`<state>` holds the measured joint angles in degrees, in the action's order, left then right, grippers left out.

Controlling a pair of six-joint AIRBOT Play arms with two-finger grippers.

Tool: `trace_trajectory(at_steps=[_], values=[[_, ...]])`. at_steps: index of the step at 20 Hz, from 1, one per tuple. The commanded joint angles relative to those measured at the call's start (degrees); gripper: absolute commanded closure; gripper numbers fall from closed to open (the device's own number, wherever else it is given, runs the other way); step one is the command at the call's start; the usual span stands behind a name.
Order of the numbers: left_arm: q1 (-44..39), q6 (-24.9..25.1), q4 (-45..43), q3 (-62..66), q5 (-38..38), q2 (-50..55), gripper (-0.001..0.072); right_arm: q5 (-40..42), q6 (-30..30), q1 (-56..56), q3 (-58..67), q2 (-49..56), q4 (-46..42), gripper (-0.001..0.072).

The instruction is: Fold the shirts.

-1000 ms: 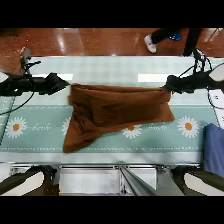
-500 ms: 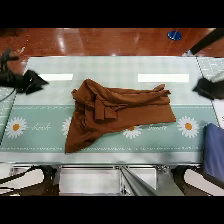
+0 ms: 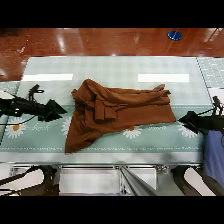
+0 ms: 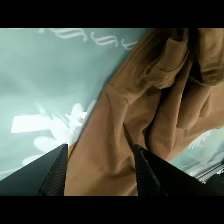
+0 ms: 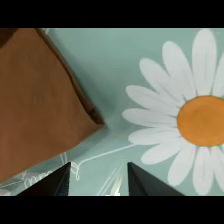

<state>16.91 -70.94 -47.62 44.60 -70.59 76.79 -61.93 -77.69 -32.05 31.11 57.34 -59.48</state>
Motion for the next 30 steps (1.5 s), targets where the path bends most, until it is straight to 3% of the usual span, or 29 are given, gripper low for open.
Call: trace_trajectory(at_steps=[1, 8, 9, 11, 12, 17, 22, 25, 26, 30], values=[[-6.7, 0.4, 0.3, 0.2, 4.2, 2.8, 0.0199, 0.0, 1.6, -0.3, -2.0, -0.5, 2.2, 0.0305], [-12.6, -1.3, 0.3, 4.7, 4.1, 8.6, 0.0217, 1.4, 1.8, -0.3, -2.0, -0.5, 2.2, 0.0305], [-13.2, -1.7, 0.3, 5.0, 4.1, 9.0, 0.0272, 1.9, 1.4, -0.3, -2.0, -0.3, 2.3, 0.0306], [-14.1, -1.7, 0.2, 5.3, 4.0, 9.6, 0.0669, 2.2, 1.3, -0.3, -2.0, 1.0, 3.0, 0.0306], [-14.3, -1.5, 0.2, 5.4, 4.0, 9.7, 0.0689, 2.2, 1.3, -0.3, -2.0, 2.1, 3.2, 0.0306], [-14.3, -1.5, 0.0, 5.4, 3.5, 9.7, 0.0689, 2.8, 3.7, 0.7, -2.0, 10.2, 9.9, 0.0306], [-14.3, -1.8, 0.1, 5.4, 3.5, 9.7, 0.0689, 11.2, 4.8, 10.5, 1.4, 18.3, 19.5, 0.0323], [-14.3, -1.7, 1.8, 6.5, 3.1, 9.0, 0.0689, 10.3, 5.4, 17.4, 8.2, 22.4, 19.9, 0.0646], [-14.1, -1.7, 1.8, 8.5, 1.9, 8.6, 0.0689, 9.3, 5.7, 19.0, 11.1, 22.7, 19.8, 0.0687], [-10.7, -2.7, 1.9, 22.3, -3.4, 3.0, 0.0689, -2.0, 5.0, 20.4, 30.2, 19.9, 17.3, 0.0688]])
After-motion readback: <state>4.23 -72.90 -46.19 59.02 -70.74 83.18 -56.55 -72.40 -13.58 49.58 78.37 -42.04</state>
